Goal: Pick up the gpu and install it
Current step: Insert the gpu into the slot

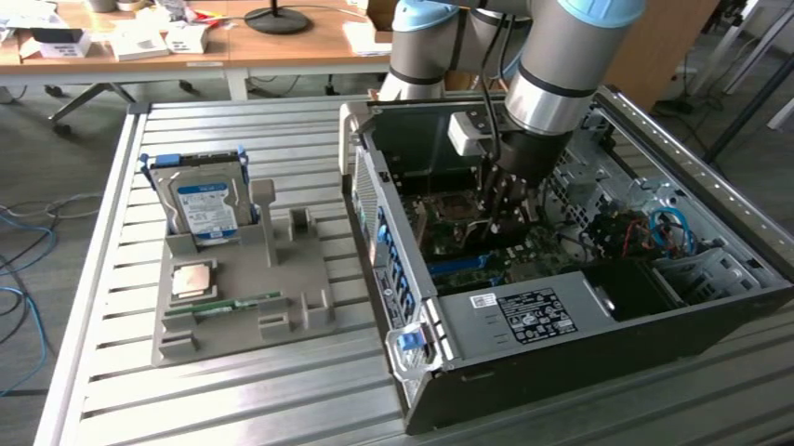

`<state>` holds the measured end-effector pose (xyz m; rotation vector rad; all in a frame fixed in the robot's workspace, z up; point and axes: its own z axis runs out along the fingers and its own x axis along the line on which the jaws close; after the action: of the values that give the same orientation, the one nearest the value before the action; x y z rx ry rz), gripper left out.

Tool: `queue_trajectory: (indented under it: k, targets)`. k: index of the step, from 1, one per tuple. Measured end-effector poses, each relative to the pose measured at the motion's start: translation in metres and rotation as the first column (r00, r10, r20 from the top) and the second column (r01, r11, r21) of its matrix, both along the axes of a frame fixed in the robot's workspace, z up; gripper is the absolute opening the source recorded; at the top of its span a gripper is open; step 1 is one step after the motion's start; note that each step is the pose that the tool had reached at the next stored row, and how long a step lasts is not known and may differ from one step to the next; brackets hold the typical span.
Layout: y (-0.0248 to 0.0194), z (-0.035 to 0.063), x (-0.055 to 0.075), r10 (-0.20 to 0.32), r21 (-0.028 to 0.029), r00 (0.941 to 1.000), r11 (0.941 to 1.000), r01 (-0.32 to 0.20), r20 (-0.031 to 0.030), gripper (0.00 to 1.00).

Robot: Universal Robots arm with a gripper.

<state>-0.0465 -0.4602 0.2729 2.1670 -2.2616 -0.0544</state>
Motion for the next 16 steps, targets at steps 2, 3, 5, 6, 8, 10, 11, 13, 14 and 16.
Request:
queue_trajectory:
  k: [2,3,5,6,8,10,11,13,14,16]
  targets:
    - [-0.0001,-0.0001,0.0,0.0,0.0003,1.0,1.0,0.0,0.0001,0.26]
    - [-0.0001,-0.0001,0.0,0.0,0.0002,1.0,1.0,0.0,0.0001,0.26]
    - [-0.0004,0.0,-0.0001,0.0,0.0,1.0,1.0,0.0,0.0,0.26]
    - [-0.0005,0.0,0.0,0.0,0.0001,1.0,1.0,0.0,0.0,0.26]
    - [-0.0005,0.0,0.0,0.0,0.0001,1.0,1.0,0.0,0.0,0.26]
    - [-0.0005,0.0,0.0,0.0,0.0,1.0,1.0,0.0,0.0,0.26]
    - [-0.0005,0.0,-0.0002,0.0,0.0,1.0,1.0,0.0,0.0,0.26]
    - [-0.0005,0.0,-0.0021,0.0,0.0001,1.0,1.0,0.0,0.0,0.26]
    - [-0.0005,0.0,-0.0032,0.0,0.0001,1.0,1.0,0.0,0.0,0.26]
    - [-0.0005,0.0,-0.0039,0.0,0.0001,1.0,1.0,0.0,0.0,0.26]
